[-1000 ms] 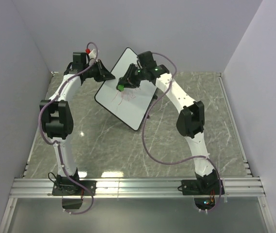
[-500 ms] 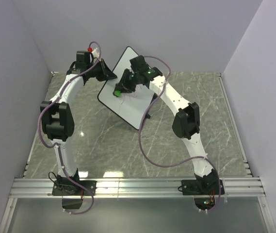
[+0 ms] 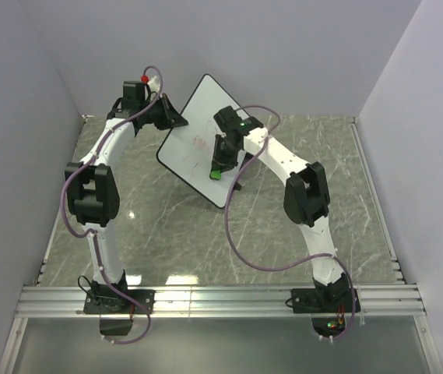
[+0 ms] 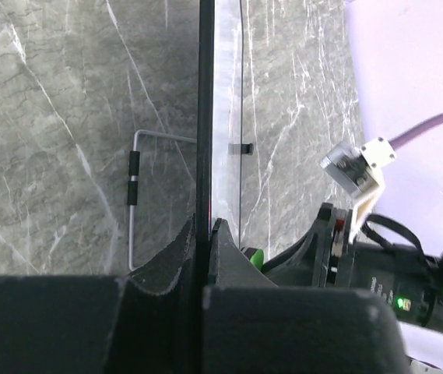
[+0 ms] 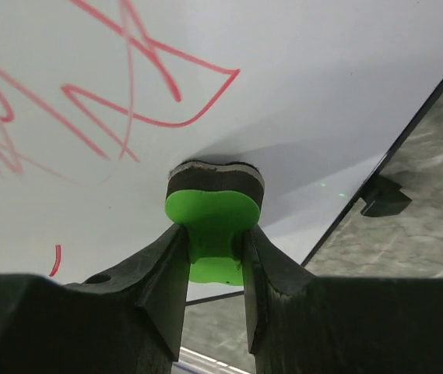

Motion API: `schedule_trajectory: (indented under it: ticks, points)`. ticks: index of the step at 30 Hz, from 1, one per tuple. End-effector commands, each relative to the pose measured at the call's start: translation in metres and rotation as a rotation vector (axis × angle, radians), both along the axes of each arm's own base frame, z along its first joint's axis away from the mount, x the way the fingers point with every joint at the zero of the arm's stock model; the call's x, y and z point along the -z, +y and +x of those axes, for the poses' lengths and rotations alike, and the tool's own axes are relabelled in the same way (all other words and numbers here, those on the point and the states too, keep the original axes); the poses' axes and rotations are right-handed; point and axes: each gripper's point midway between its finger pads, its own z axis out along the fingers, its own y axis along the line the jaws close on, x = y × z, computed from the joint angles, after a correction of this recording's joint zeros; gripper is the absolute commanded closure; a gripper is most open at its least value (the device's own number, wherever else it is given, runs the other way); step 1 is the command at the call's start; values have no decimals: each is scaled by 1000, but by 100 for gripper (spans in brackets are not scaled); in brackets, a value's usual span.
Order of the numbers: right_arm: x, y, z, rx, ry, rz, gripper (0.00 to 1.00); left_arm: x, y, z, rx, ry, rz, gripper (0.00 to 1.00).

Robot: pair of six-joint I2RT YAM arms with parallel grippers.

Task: Erase the whiteboard

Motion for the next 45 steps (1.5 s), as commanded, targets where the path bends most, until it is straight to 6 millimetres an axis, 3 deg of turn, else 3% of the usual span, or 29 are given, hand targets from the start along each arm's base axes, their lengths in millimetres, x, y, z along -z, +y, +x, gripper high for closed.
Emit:
schedule_trajectory:
  ticks: [1, 3, 9, 12, 22, 25, 26, 28, 29, 30, 33, 37, 40, 41, 43, 44, 45]
  points:
    - [-17, 44, -11, -128, -115, 18, 100, 55, -37, -30, 71, 115, 133, 100]
    - [-44, 67, -13, -175, -174, 82, 100, 58, -37, -32, 63, 121, 142, 100]
    - [-105, 102, -14, -219, -295, 224, 100, 62, -33, -37, 35, 140, 166, 100]
    - [-121, 120, -20, -249, -334, 268, 100, 60, -31, -37, 27, 137, 168, 100]
    - [-89, 108, -22, -213, -292, 179, 100, 54, -30, -49, 36, 129, 163, 100]
    - [-51, 86, -30, -199, -227, 63, 100, 51, -28, -49, 33, 124, 168, 100]
    - [-22, 73, -40, -201, -173, 3, 100, 50, -28, -49, 33, 120, 169, 100]
    - [-8, 59, -48, -191, -144, -24, 100, 48, -27, -49, 30, 112, 174, 100]
    - [15, 46, -59, -186, -96, -65, 100, 46, -27, -48, 29, 109, 175, 100]
    - [18, 41, -62, -181, -92, -69, 100, 46, -27, -48, 28, 106, 176, 100]
    - [15, 34, -67, -170, -112, -73, 100, 41, -27, -47, 28, 95, 177, 100]
    - [3, 43, -72, -191, -137, -70, 100, 43, -28, -48, 29, 103, 167, 100]
    - [-17, 59, -69, -213, -184, -40, 100, 48, -28, -50, 31, 112, 163, 100]
    - [-34, 72, -67, -231, -225, -13, 100, 48, -28, -51, 32, 111, 162, 100]
    - [-47, 84, -63, -243, -257, 8, 100, 49, -28, -52, 33, 113, 163, 100]
    - [-68, 95, -56, -242, -300, 51, 100, 49, -28, -53, 34, 116, 161, 100]
    - [-71, 101, -52, -240, -307, 66, 100, 48, -28, -54, 37, 116, 159, 100]
